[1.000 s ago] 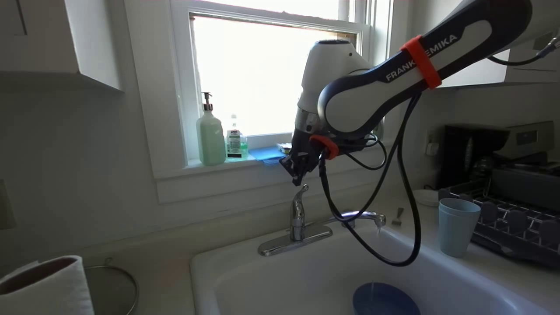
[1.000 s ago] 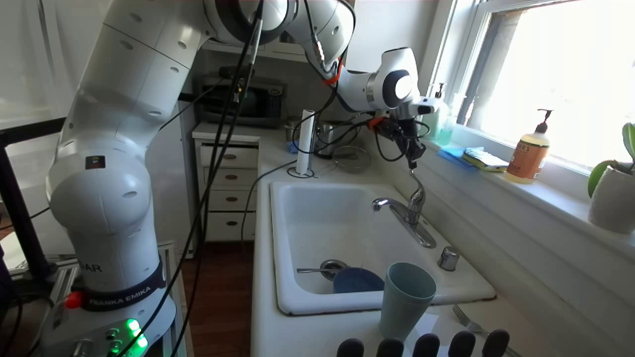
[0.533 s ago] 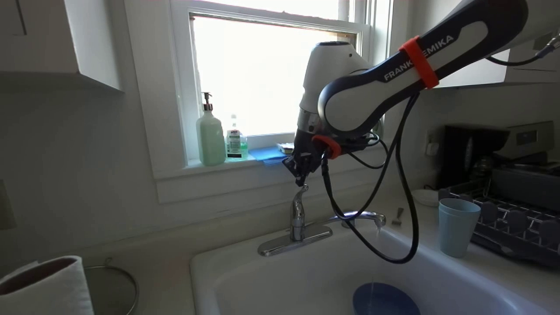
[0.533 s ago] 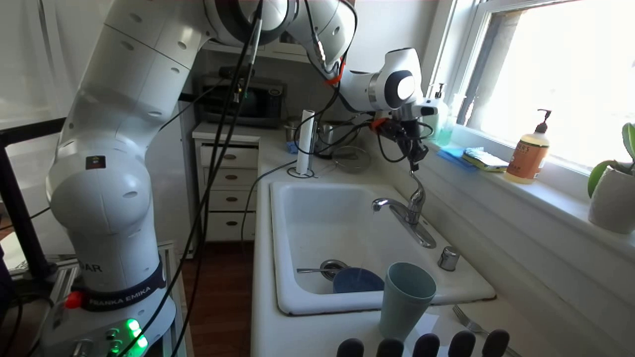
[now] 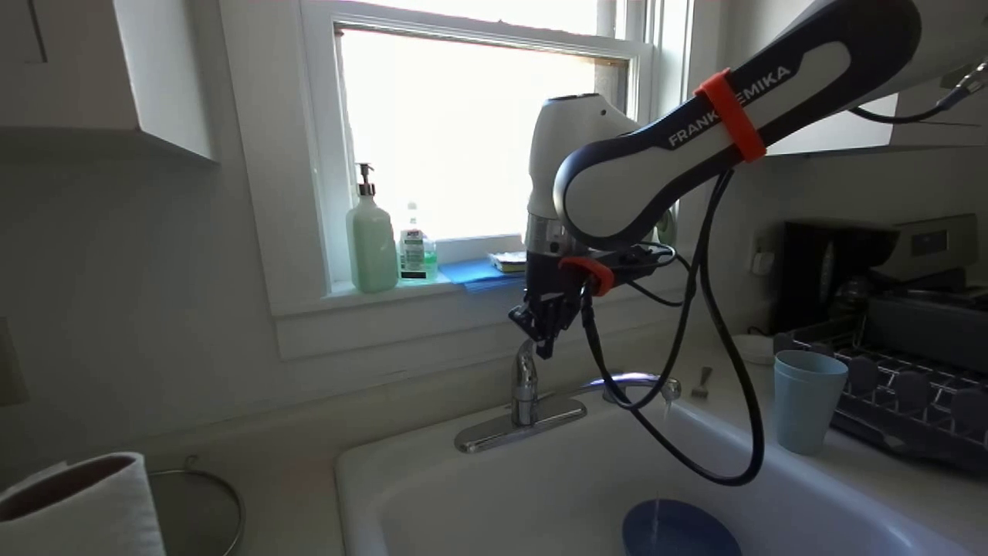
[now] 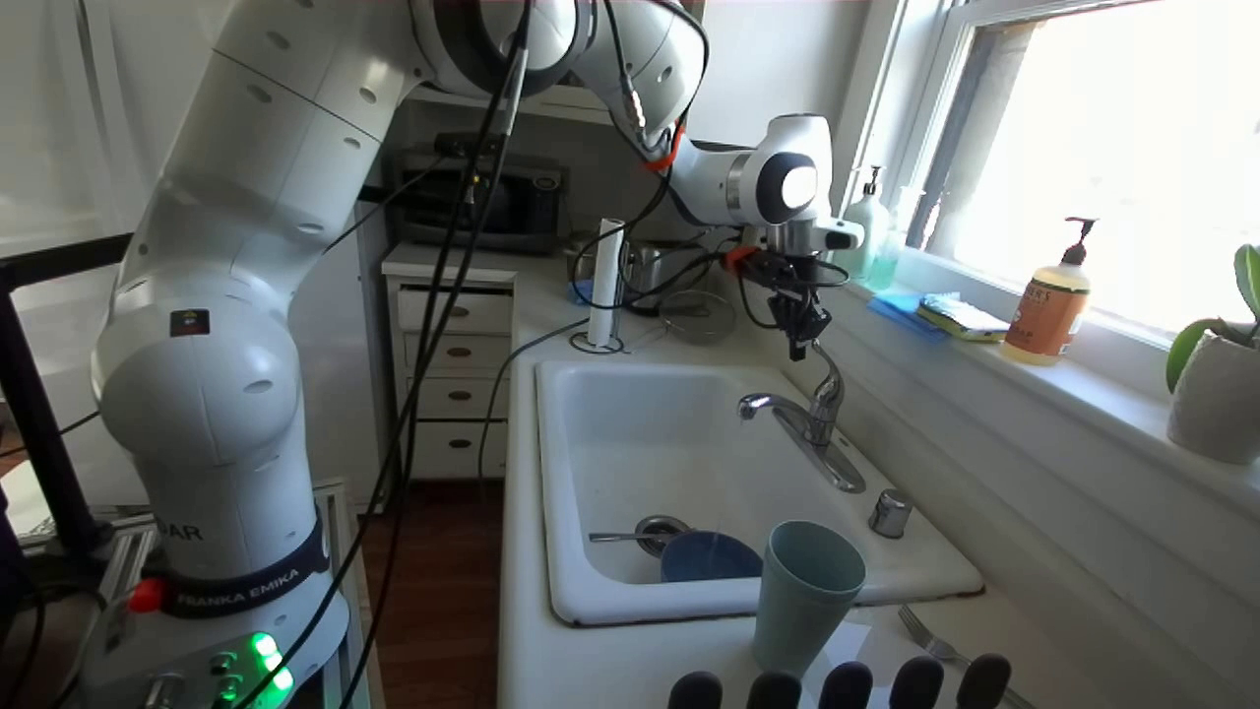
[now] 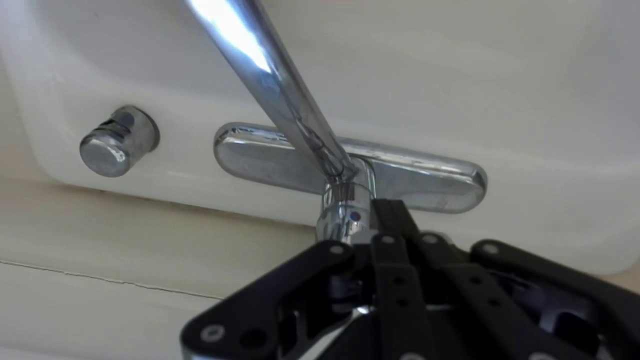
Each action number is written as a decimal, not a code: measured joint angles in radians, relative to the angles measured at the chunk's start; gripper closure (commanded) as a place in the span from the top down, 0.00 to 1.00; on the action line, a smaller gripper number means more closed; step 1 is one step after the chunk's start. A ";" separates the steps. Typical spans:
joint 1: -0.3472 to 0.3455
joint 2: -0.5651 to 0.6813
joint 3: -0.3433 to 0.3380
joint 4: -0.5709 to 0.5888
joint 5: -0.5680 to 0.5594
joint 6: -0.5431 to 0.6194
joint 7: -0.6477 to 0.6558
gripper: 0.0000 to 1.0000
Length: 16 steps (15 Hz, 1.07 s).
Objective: Turn the faucet off
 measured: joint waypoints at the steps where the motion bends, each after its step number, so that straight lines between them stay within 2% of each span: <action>1: -0.001 0.002 0.000 0.000 0.000 -0.015 -0.004 0.00; 5: -0.001 0.001 -0.001 0.002 0.000 -0.010 -0.006 0.00; 12: -0.016 -0.036 -0.006 0.003 0.033 0.165 -0.003 0.00; 16: -0.026 -0.040 -0.011 0.003 0.039 0.201 -0.003 0.00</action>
